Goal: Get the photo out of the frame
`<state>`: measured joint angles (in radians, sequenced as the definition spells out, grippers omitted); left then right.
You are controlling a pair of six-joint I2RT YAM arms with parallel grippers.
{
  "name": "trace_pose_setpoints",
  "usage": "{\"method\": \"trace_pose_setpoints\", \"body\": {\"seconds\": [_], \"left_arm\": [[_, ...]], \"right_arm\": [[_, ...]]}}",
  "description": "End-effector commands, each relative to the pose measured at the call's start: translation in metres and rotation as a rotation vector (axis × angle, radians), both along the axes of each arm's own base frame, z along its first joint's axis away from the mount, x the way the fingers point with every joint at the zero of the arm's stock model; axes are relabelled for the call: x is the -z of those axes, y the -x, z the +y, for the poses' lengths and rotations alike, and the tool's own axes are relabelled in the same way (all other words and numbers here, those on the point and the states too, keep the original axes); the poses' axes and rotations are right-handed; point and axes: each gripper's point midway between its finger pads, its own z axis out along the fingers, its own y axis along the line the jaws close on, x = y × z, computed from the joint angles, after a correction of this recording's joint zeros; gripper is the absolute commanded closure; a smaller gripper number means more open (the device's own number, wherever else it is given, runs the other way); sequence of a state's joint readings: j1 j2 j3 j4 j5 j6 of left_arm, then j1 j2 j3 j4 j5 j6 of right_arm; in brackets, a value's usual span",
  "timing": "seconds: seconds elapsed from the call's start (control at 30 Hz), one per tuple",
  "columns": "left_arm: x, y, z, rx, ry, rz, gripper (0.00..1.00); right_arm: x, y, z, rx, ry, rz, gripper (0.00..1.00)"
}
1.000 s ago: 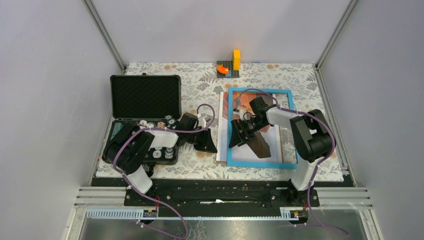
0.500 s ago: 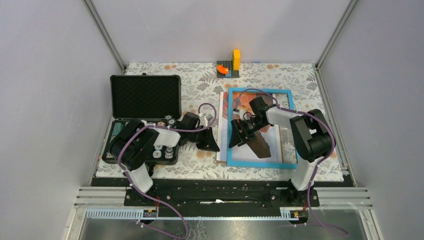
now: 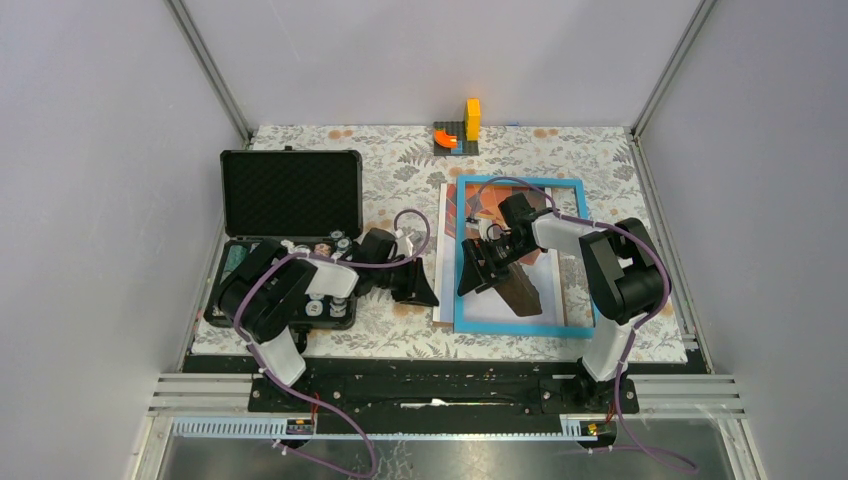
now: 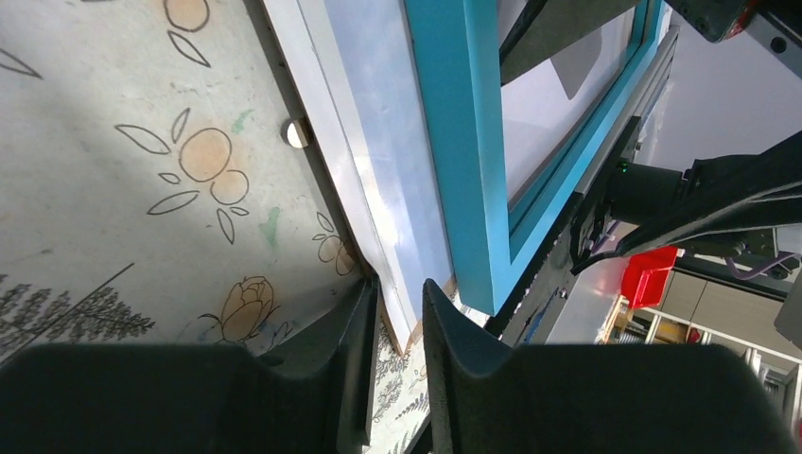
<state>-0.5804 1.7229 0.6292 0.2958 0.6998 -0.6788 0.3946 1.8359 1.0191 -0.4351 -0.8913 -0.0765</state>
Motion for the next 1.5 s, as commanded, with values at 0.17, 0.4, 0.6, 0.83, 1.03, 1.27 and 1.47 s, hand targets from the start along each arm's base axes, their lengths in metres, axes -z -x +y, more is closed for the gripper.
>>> {"method": "trace_pose_setpoints", "body": {"seconds": [0.17,0.4,0.6,0.83,1.03,1.27,1.47], "left_arm": [[0.021,0.011,0.001,0.031,-0.133,0.001,0.76],[0.027,0.008,-0.001,0.041,-0.172,0.001,0.97],[0.012,0.008,0.001,0.060,-0.166,-0.039,1.00],[-0.015,0.003,0.003,0.080,-0.143,-0.105,1.00],[-0.029,0.004,-0.002,0.086,-0.113,-0.097,1.00],[-0.013,0.004,0.008,0.041,-0.168,-0.043,0.68],[-0.001,0.004,0.001,0.038,-0.137,-0.009,0.63]], "right_arm": [[0.040,0.003,-0.019,-0.012,0.159,-0.008,0.00],[0.041,0.003,-0.019,-0.012,0.161,-0.009,0.00],[0.038,0.001,-0.021,-0.018,0.174,-0.029,0.00],[0.026,-0.014,-0.029,-0.006,0.222,-0.106,0.00],[0.007,-0.028,-0.033,0.014,0.224,-0.163,0.00],[0.019,-0.018,-0.034,0.005,0.218,-0.118,0.00],[0.032,-0.008,-0.031,0.003,0.192,-0.059,0.00]]}}
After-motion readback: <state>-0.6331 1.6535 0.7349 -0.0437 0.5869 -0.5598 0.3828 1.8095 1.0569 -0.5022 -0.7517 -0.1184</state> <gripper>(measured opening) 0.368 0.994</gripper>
